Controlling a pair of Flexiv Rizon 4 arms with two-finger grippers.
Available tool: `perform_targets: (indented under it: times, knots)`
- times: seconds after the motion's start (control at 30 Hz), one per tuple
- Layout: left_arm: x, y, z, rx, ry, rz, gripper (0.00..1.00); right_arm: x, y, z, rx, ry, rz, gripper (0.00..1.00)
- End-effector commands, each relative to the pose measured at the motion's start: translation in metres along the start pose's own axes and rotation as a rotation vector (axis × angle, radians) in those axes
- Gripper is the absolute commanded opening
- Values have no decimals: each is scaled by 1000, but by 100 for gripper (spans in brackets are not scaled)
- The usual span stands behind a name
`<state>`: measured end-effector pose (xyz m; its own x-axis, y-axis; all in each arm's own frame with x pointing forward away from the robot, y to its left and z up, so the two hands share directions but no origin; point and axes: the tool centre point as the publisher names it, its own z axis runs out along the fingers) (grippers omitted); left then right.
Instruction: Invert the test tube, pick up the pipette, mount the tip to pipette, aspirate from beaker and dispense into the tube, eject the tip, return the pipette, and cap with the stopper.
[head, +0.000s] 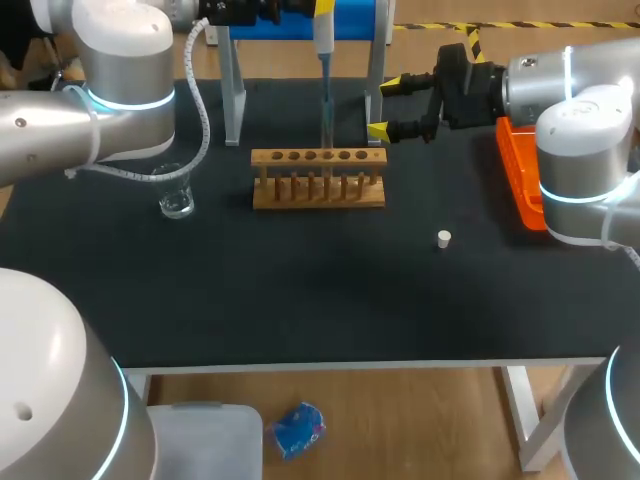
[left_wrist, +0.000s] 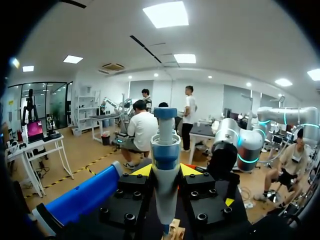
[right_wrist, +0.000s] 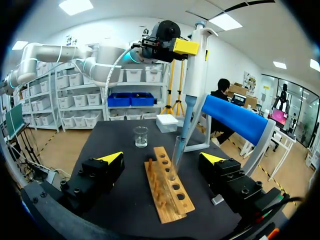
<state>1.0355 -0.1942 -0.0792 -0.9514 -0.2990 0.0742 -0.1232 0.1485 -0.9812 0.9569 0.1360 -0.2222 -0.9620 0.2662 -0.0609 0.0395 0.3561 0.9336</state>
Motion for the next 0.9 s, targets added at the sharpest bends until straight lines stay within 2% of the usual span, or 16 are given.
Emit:
perform_targets:
  times: [0.03,0.63,0.77,0.9]
  knots:
    - [2,-1,0,3,-4,2,0,1,0,0,0,-2,-1,100]
    - [2,-1,0,3,-4,2,0,1,0,0,0,-2,-1,100]
    - [2,-1,0,3,-4,2,0,-12,20,-20,16,-21,-33,100]
    - [2,-1,0,3,-4,2,0,-26,54,-47,78,-49,-102,100]
